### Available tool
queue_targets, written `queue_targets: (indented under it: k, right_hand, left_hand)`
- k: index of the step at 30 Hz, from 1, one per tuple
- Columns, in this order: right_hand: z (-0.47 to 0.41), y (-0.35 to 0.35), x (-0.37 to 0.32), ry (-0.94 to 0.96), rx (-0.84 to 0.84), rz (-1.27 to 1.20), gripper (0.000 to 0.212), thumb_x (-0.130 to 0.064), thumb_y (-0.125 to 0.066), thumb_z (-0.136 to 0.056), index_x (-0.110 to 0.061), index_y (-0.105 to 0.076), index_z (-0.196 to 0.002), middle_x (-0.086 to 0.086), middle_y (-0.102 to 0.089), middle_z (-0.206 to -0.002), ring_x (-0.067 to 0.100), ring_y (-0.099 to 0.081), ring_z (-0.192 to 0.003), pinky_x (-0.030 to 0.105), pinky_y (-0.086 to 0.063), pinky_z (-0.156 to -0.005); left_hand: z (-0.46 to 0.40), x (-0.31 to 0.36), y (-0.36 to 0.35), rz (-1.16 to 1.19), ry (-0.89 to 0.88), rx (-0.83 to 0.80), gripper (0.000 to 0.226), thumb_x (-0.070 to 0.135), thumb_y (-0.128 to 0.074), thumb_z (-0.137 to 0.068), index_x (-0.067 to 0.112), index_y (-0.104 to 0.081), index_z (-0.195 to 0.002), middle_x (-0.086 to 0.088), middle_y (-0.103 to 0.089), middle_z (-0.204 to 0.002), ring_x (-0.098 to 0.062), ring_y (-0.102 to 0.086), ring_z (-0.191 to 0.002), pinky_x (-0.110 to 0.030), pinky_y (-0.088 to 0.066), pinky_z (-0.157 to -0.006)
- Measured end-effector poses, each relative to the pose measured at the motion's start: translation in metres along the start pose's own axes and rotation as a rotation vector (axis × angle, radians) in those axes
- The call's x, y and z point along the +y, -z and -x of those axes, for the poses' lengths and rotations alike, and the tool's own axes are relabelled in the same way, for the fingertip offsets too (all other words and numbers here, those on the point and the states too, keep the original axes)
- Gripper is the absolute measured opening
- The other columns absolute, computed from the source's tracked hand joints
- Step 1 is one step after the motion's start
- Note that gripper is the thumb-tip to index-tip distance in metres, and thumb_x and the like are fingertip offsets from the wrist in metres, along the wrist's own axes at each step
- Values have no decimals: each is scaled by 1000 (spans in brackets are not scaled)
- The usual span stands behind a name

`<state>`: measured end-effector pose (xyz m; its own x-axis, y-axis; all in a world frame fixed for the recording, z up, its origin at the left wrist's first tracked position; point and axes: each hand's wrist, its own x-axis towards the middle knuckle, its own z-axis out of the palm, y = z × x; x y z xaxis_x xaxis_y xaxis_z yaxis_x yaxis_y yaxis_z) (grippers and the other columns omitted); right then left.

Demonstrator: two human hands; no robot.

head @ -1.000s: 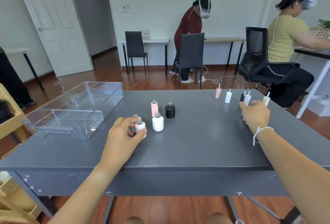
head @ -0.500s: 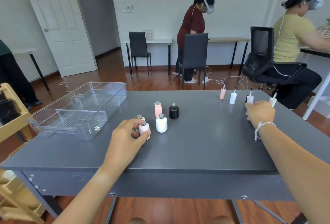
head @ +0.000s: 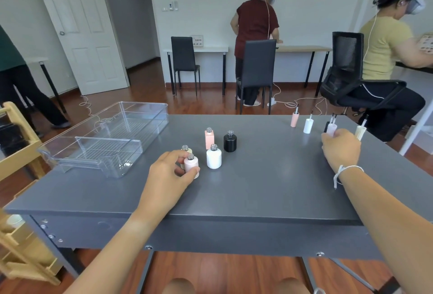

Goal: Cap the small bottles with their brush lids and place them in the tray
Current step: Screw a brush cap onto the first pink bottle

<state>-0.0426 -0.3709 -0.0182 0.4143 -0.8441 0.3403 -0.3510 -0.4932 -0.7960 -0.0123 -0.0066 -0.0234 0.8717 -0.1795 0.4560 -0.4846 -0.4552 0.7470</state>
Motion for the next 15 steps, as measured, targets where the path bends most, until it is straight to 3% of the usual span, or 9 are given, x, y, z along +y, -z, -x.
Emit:
queue_targets:
  k: [3,7,11,15]
  right_hand:
    - [7,2,-1,26,-17,-12,42,-29,-37,-94,6,-58,-82,23,-66,-82,36,-54,-75,35,-41,-70]
    - [17,4,-3,49,-38,-53,49,-39,-33,-96,2,-58,-85,20,-66,-80,36,-57,-76,33,-42,-68]
    - [27,4,-8,45,-98,-91,40,-39,-39,-93,-6,-59,-83,16,-66,-82,25,-55,-62,23,-34,-48]
    - [37,3,-13,61,-174,-146,31,-35,-49,-89,-7,-60,-84,15,-66,-84,31,-58,-75,27,-37,-52]
  left_hand:
    - [1,1,1,4,-19,5,34,16,-73,-72,43,-55,-84,15,-60,-89,1,-59,-64,-12,-44,-67]
    - [3,3,1,26,-57,10,35,13,-73,-72,42,-57,-84,14,-61,-90,0,-59,-69,-6,-44,-65]
    - [3,9,1,91,-67,68,30,11,-73,-71,34,-63,-86,10,-63,-93,0,-59,-74,-6,-45,-65]
    - [5,28,-7,189,-119,78,35,9,-71,-72,41,-61,-85,9,-60,-92,-1,-60,-78,-9,-48,-65]
